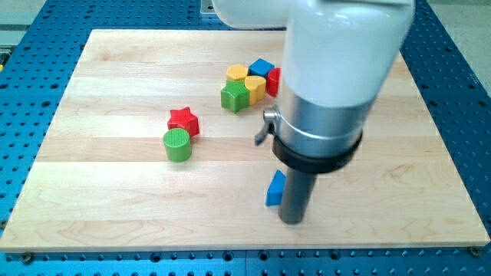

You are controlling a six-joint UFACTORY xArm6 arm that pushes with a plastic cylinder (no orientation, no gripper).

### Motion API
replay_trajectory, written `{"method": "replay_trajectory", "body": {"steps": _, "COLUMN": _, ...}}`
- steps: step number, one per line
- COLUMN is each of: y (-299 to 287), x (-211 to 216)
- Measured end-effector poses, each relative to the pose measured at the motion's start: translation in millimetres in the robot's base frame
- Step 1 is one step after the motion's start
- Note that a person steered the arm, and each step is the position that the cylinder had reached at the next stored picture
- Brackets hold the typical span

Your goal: Push the blue triangle into the yellow heart and red circle

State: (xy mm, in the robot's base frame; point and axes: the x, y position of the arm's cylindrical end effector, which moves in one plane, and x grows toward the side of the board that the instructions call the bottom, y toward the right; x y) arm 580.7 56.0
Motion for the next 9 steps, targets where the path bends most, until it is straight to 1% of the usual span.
{"method": "replay_trajectory", "body": {"steps": 1, "y": -21, "x": -51}}
{"method": "replay_trajectory", "body": {"steps": 2, "y": -26, "x": -29}}
{"method": "replay_trajectory", "body": {"steps": 3, "y": -50, "x": -56}}
{"method": "replay_trajectory", "body": {"steps": 5, "y": -50, "x": -135}}
{"method": "replay_trajectory", "body": {"steps": 6, "y": -48, "x": -139}}
{"method": "replay_trajectory", "body": {"steps": 7, "y": -15, "x": -164}}
{"method": "replay_trajectory", "body": {"steps": 8, "y": -11, "x": -166}}
{"method": "replay_trajectory", "body": {"steps": 9, "y": -14, "x": -103}}
